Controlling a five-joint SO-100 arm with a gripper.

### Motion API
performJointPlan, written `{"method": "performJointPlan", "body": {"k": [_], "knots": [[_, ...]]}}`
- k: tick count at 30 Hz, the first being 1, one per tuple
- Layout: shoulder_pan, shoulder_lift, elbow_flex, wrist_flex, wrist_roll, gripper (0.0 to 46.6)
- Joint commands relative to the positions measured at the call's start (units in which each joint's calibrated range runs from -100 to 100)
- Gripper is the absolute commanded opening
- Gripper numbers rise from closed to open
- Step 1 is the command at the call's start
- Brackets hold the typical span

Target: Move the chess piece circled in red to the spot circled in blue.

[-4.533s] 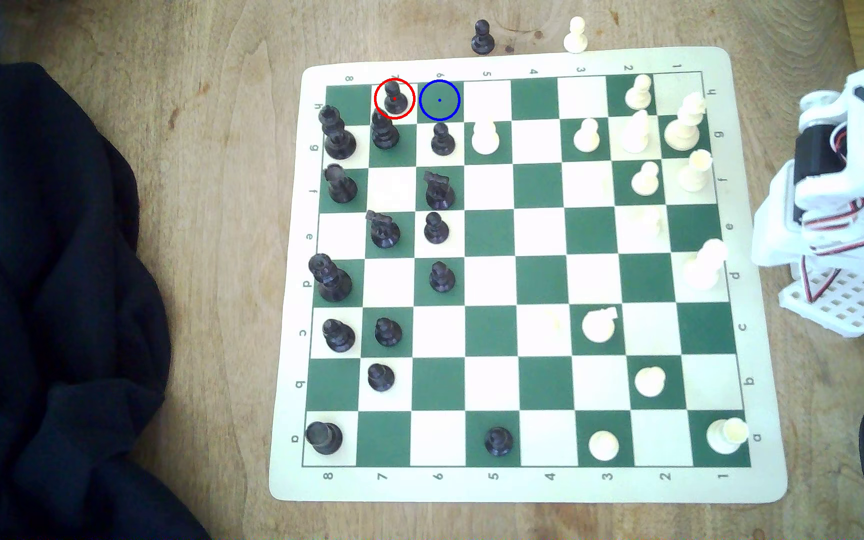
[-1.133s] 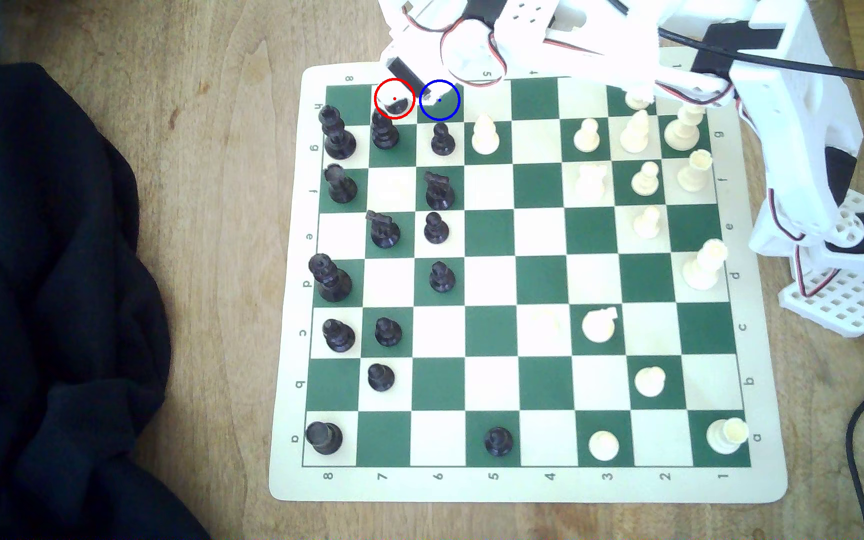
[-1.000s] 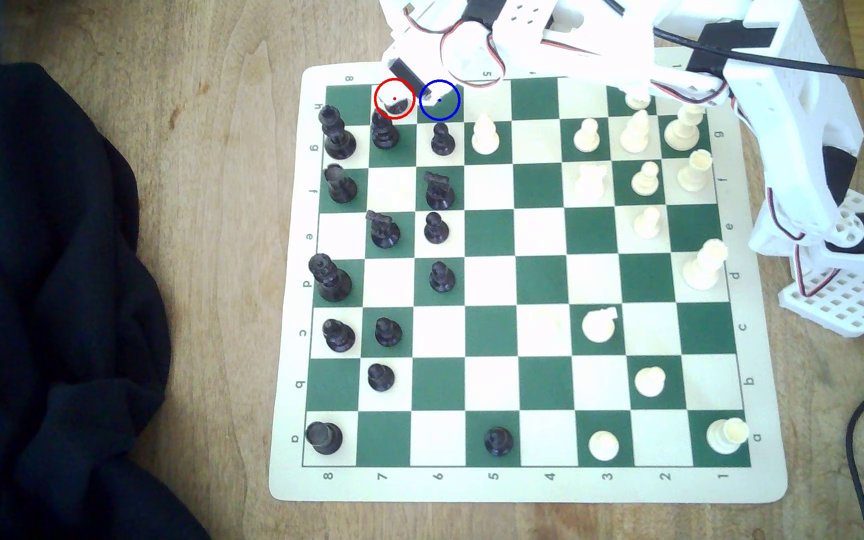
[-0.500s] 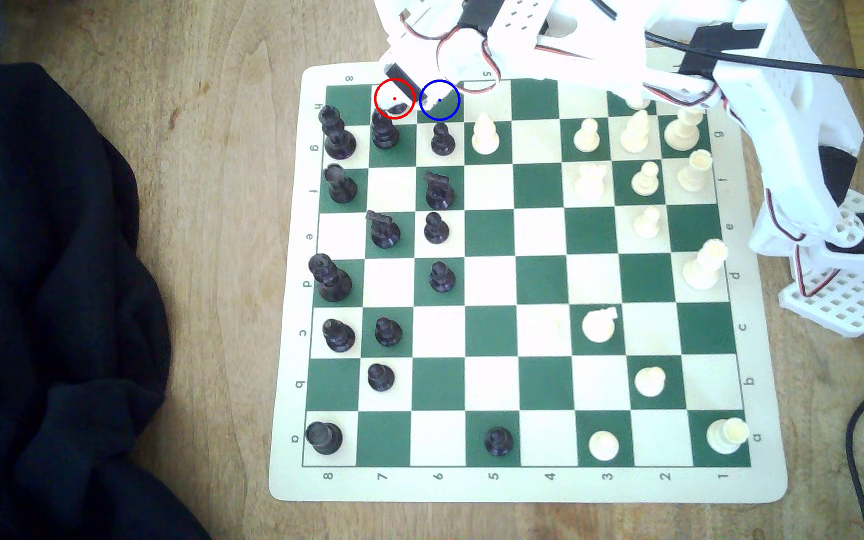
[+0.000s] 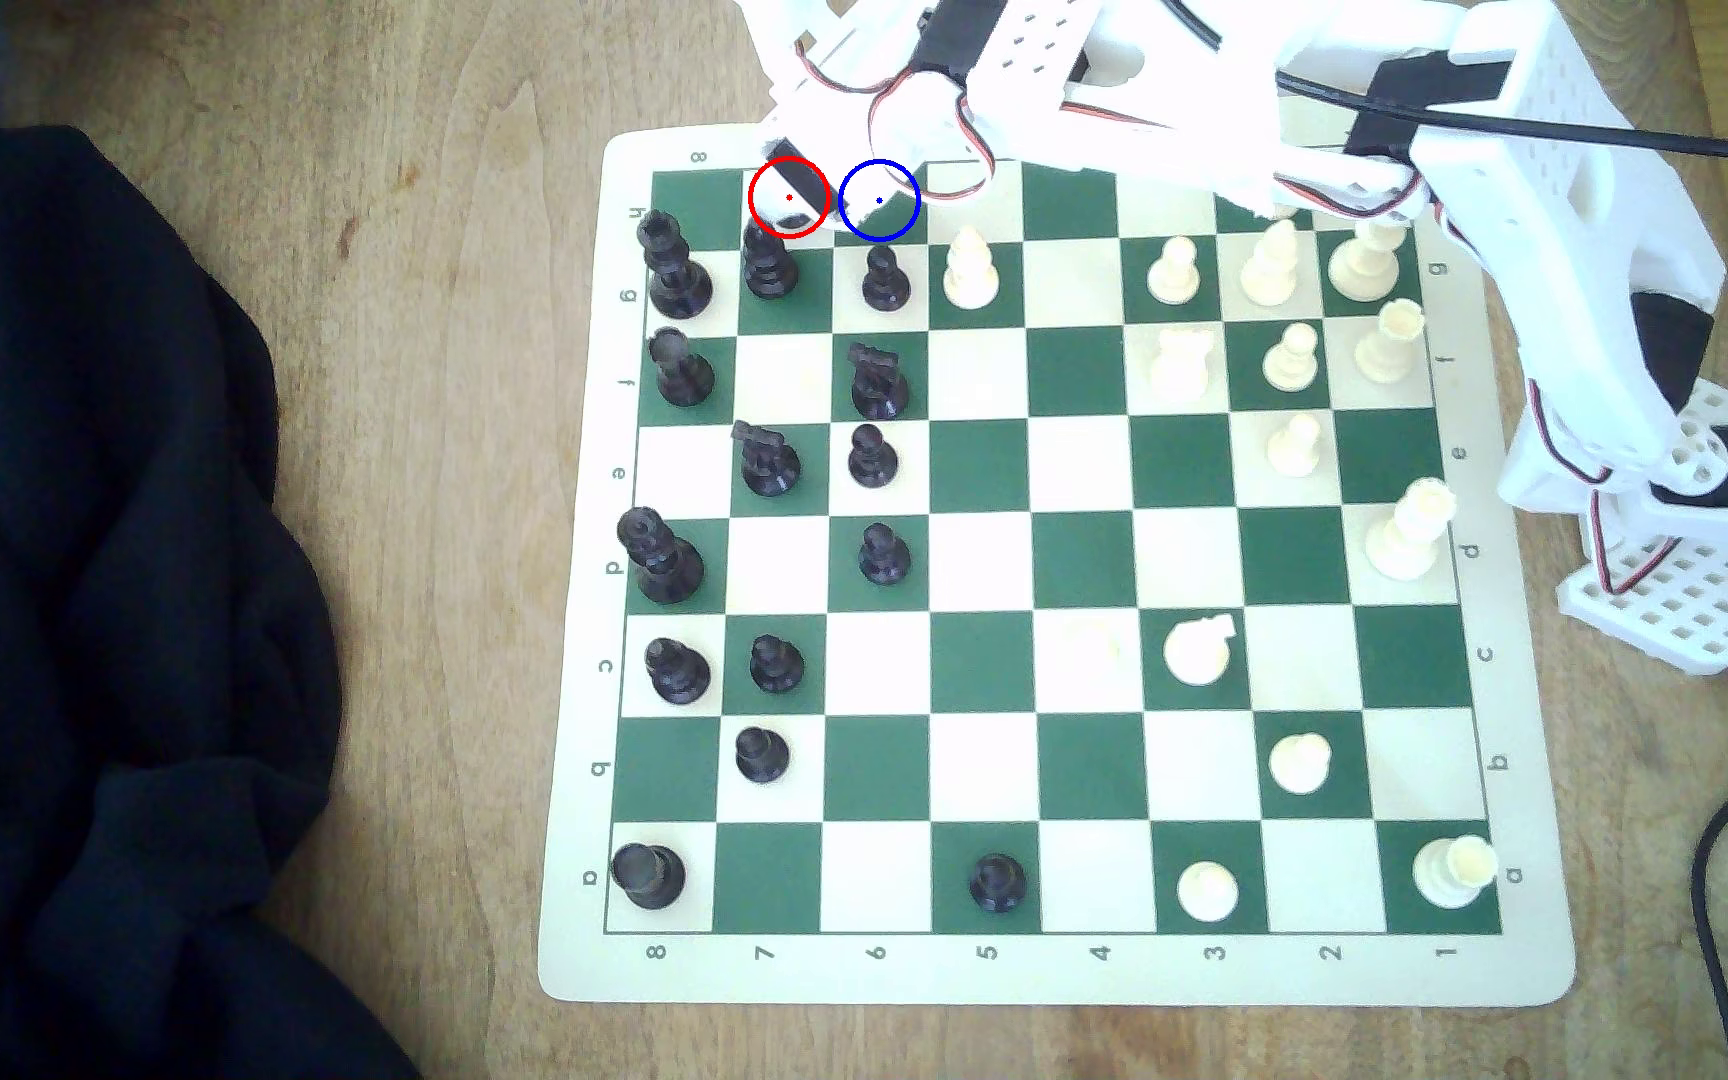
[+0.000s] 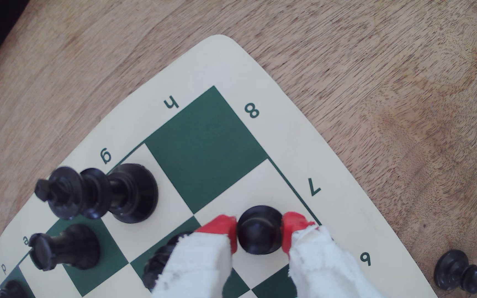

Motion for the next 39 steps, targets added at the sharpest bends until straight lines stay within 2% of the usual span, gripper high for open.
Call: {"method": "performJointPlan", "body": {"k": [1,4,17,29,39], "knots": [[-0.18,-2.09,-5.08,-0.81,-0.05,5.1],[-0.41,-2.26,-5.08,-0.81,-0.05,0.3],[1.47,-7.27,-8.89,-0.56,0.59,0.2],[1.31,-24.33,18.31,-5.64,3.42,0.2],[1.86,-26.80,28.65,-8.18,4.59,0.2]]}}
